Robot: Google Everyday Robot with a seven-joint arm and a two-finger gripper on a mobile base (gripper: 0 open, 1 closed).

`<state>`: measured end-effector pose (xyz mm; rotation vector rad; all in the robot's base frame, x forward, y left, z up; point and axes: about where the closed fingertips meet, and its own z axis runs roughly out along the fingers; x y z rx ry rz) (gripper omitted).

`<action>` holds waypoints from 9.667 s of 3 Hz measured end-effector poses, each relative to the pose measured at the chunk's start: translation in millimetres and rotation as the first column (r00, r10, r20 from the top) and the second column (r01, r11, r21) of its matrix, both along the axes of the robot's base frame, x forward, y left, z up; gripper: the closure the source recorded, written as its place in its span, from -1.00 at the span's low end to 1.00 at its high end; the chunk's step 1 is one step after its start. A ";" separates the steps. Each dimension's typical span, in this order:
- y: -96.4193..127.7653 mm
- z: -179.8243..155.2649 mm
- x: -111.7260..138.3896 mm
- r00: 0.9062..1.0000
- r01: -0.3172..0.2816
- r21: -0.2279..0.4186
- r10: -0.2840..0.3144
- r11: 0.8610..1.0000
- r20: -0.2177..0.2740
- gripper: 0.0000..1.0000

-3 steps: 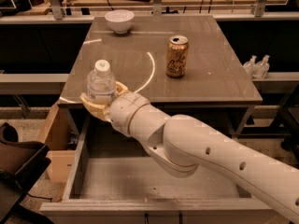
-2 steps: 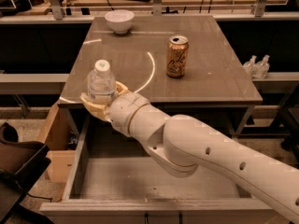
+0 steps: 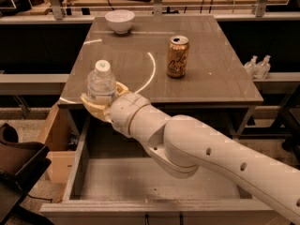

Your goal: Place blue plastic bottle into top drawer

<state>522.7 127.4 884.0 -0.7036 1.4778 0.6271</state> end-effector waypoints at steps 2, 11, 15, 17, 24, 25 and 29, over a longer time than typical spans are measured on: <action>0.0 0.1 0.0 1.000 0.000 0.000 0.000 1.000 0.000 1.00; 0.3 0.4 -0.2 1.000 0.000 -0.001 0.000 1.000 0.001 1.00; 0.3 0.4 -0.2 1.000 0.000 -0.001 0.000 1.000 0.001 1.00; 0.3 0.4 -0.2 1.000 0.000 -0.001 0.000 1.000 0.001 1.00; 3.9 1.9 -1.6 1.000 -0.006 -0.002 0.006 1.000 0.003 1.00; 4.4 5.0 -1.7 1.000 -0.008 -0.003 0.008 1.000 0.003 1.00; 8.1 74.0 -68.1 0.965 -0.187 -0.181 0.146 0.966 -0.216 1.00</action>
Offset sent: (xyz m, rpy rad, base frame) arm -0.0756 0.0107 0.2024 -0.5999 -0.3096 -0.1853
